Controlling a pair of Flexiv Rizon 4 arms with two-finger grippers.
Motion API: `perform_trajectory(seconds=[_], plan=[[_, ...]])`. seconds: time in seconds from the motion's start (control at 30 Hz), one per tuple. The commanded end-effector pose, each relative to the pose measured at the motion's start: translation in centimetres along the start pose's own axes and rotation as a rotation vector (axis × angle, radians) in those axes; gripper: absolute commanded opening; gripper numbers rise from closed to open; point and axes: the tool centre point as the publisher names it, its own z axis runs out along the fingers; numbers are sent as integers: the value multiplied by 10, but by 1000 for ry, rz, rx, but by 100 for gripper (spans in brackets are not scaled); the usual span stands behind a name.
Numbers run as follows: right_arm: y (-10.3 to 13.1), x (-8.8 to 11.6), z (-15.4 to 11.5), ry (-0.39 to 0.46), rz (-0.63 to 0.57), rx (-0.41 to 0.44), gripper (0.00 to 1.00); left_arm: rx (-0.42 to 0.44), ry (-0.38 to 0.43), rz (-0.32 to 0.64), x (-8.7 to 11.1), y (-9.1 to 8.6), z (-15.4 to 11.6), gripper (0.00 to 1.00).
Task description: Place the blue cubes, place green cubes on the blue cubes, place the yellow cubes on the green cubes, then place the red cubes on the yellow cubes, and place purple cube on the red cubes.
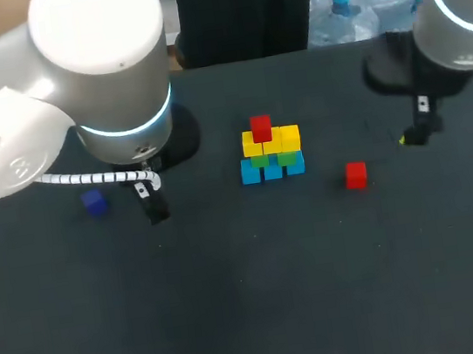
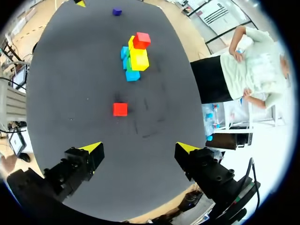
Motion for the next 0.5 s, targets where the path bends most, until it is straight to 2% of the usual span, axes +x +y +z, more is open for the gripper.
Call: perform_trajectory(seconds=[0.03, 0.3, 0.5], plan=[[-7, -13, 16, 21, 20, -73, 100, 2, -3, 2, 1, 1, 0, 100], [5, -28, 34, -1, 18, -120, 100, 2, -3, 2, 1, 1, 0, 100], [16, -41, 43, 42, -14, -84, 100, 2, -3, 2, 1, 1, 0, 100]])
